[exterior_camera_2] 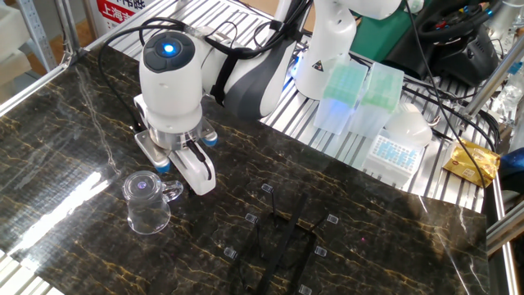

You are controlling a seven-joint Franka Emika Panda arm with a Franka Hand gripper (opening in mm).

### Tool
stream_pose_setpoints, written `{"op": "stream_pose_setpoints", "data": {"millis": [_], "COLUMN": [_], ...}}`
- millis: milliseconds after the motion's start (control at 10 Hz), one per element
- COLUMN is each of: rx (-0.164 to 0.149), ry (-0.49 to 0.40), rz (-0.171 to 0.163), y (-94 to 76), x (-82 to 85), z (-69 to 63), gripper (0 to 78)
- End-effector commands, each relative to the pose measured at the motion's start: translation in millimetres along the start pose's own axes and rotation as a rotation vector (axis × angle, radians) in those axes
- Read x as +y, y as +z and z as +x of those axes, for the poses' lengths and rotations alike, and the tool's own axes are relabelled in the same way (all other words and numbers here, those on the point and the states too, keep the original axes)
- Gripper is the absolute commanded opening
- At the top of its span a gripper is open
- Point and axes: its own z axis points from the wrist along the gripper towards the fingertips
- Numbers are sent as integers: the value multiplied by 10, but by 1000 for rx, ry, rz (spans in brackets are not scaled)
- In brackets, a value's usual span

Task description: Put the cup on the cup rack

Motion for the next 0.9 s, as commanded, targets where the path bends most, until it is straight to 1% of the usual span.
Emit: {"op": "stream_pose_setpoints", "data": {"millis": [100,300,500,900], "rx": [3,4,5,6], "ry": [-18,-21,-8,-7], "rz": [1,1,0,-2], "y": [223,275,335,365], "x": [-195,-209,-185,-173], "z": [-172,-194,-200,-204], "gripper": [774,774,774,774]}}
